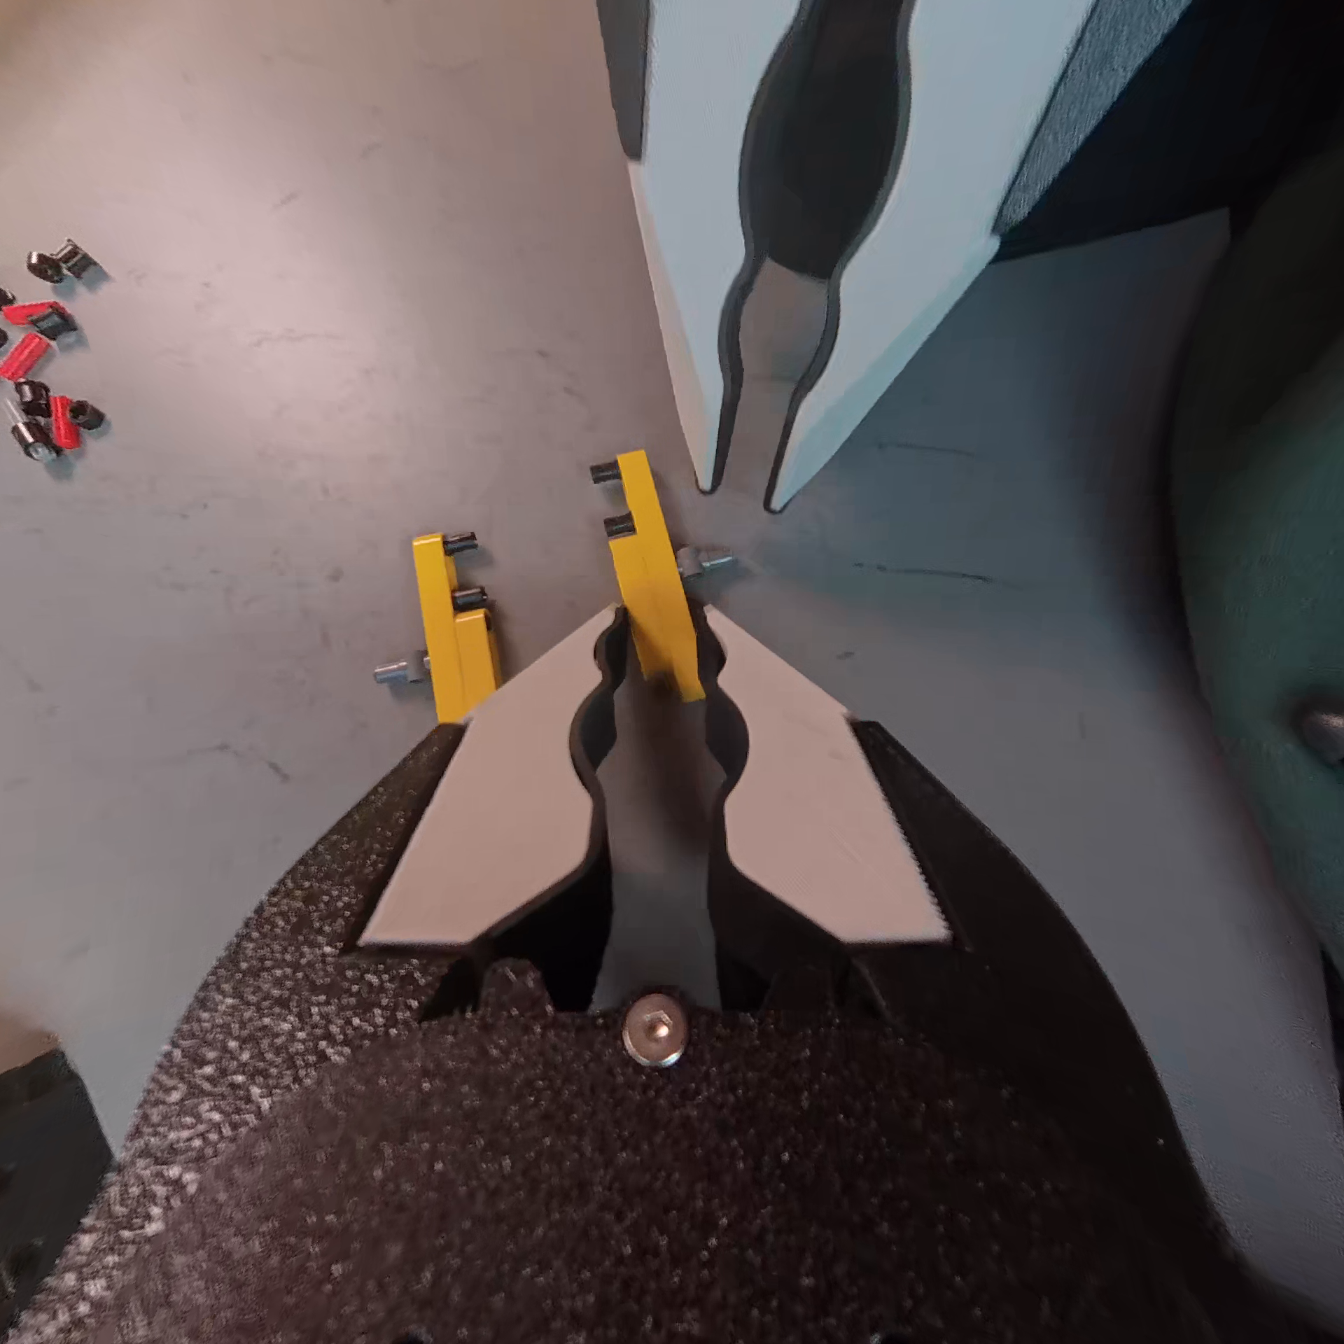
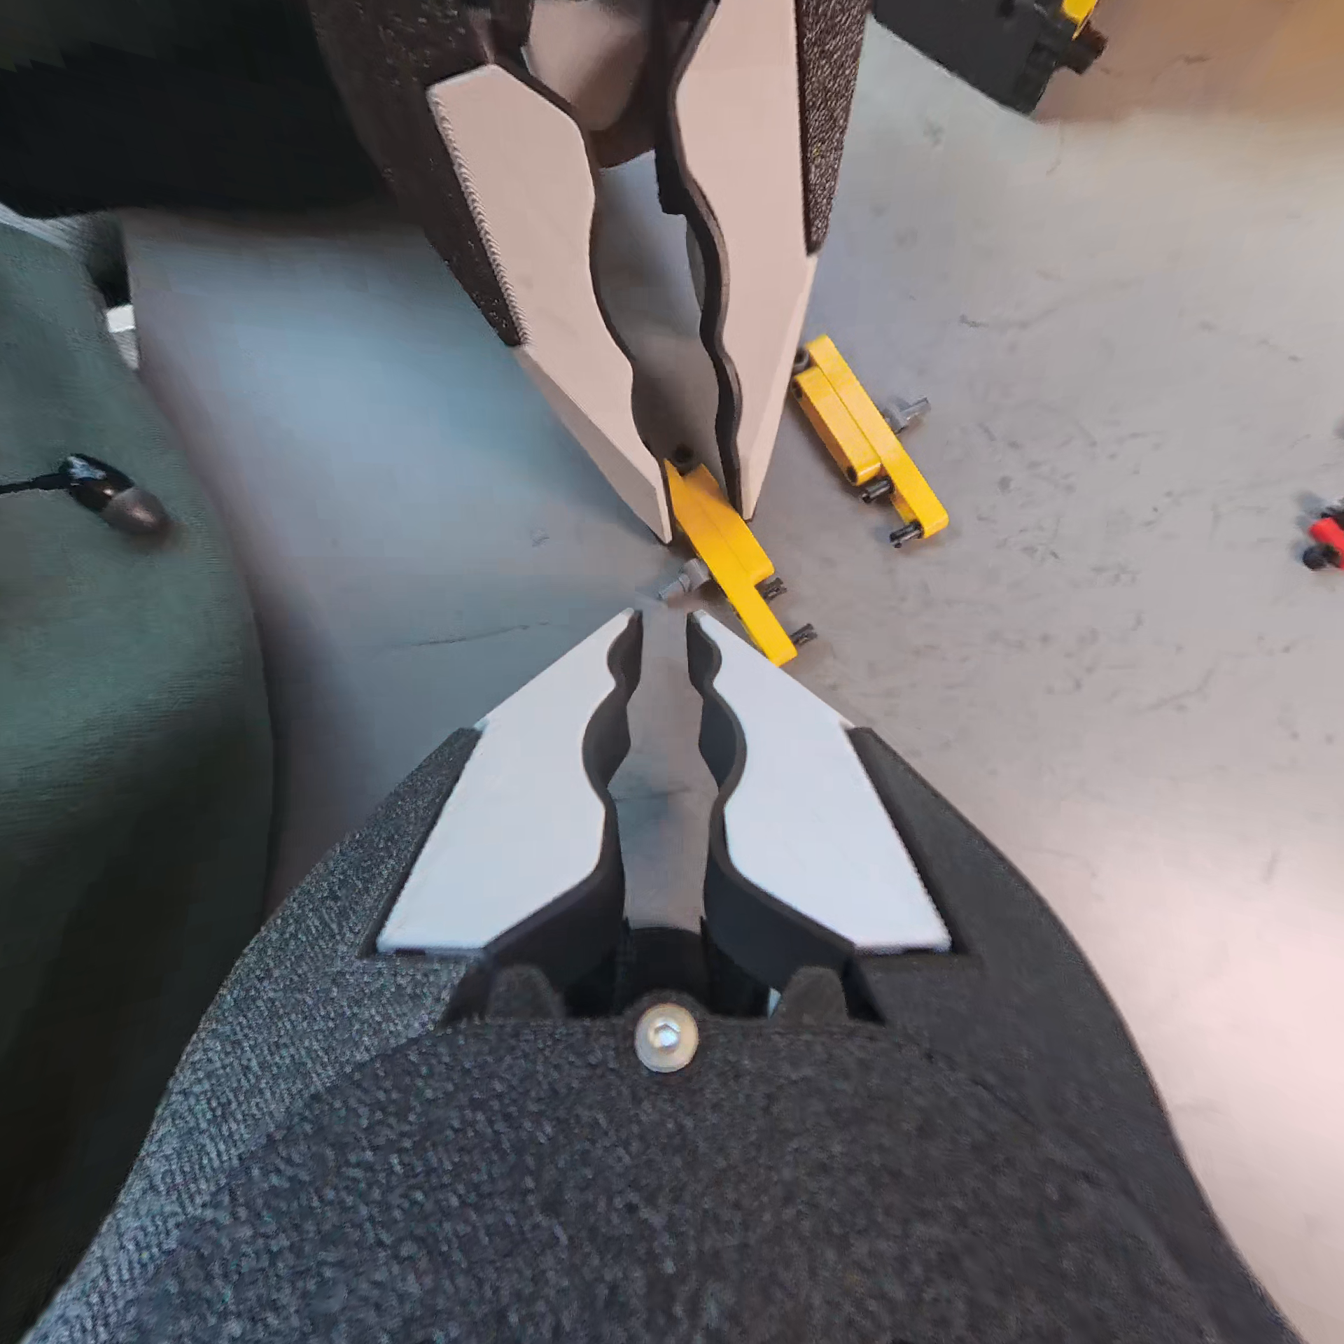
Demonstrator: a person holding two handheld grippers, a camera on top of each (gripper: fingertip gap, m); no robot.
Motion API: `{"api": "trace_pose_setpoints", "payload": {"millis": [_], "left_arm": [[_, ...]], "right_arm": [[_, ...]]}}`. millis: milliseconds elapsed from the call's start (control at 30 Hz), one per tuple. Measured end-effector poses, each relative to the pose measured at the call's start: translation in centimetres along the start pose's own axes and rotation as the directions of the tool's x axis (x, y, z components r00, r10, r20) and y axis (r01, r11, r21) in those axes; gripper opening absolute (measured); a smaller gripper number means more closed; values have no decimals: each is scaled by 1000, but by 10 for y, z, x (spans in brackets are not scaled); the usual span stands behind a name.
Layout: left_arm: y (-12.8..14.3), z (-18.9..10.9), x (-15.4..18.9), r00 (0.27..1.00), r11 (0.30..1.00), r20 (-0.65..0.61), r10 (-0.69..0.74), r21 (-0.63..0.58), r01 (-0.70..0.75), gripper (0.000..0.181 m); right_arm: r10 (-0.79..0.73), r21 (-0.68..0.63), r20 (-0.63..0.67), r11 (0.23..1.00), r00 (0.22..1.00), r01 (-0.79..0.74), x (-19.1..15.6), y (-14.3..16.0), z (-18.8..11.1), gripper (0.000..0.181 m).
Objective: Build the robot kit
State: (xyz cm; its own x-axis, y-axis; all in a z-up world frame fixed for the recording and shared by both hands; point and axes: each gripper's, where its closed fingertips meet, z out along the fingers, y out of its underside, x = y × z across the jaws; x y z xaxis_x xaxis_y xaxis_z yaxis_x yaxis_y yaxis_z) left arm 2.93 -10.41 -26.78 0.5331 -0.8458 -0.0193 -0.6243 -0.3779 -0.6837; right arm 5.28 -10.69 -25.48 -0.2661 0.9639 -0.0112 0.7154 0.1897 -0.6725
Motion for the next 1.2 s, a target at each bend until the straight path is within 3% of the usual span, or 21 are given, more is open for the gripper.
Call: {"api": "trace_pose_setpoints", "payload": {"millis": [133, 333, 500, 633, 1033, 1200], "left_arm": [[6, -5, 1, 999, 999, -21, 34, 9, -34, 17], [2, -14, -3, 1000, 998, -27, 12, 59, -11, 30], [9, -36, -43, 986, 991, 141, -88, 114, 72, 40], [29, -34, -50, 978, 989, 146, -146, 54, 140, 47], [24, -21, -58, 963, 980, 186, -194, 75, 183, 19], [18, -16, -63, 951, 979, 233, -203, 77, 190, 18]], "right_arm": [[-65, 77, -28, 995, 998, 67, 19, -9, -13, 19], [-195, 38, 53, 980, 979, 193, 29, -3, 8, 31], [-273, 11, 113, 962, 955, 273, 31, -2, 17, 14], [-299, 24, 151, 954, 942, 299, 30, -3, 18, 9], [-298, 94, 139, 953, 944, 287, 31, -4, 18, 13], [-291, 105, 160, 955, 943, 277, 29, -3, 18, 9]]}}
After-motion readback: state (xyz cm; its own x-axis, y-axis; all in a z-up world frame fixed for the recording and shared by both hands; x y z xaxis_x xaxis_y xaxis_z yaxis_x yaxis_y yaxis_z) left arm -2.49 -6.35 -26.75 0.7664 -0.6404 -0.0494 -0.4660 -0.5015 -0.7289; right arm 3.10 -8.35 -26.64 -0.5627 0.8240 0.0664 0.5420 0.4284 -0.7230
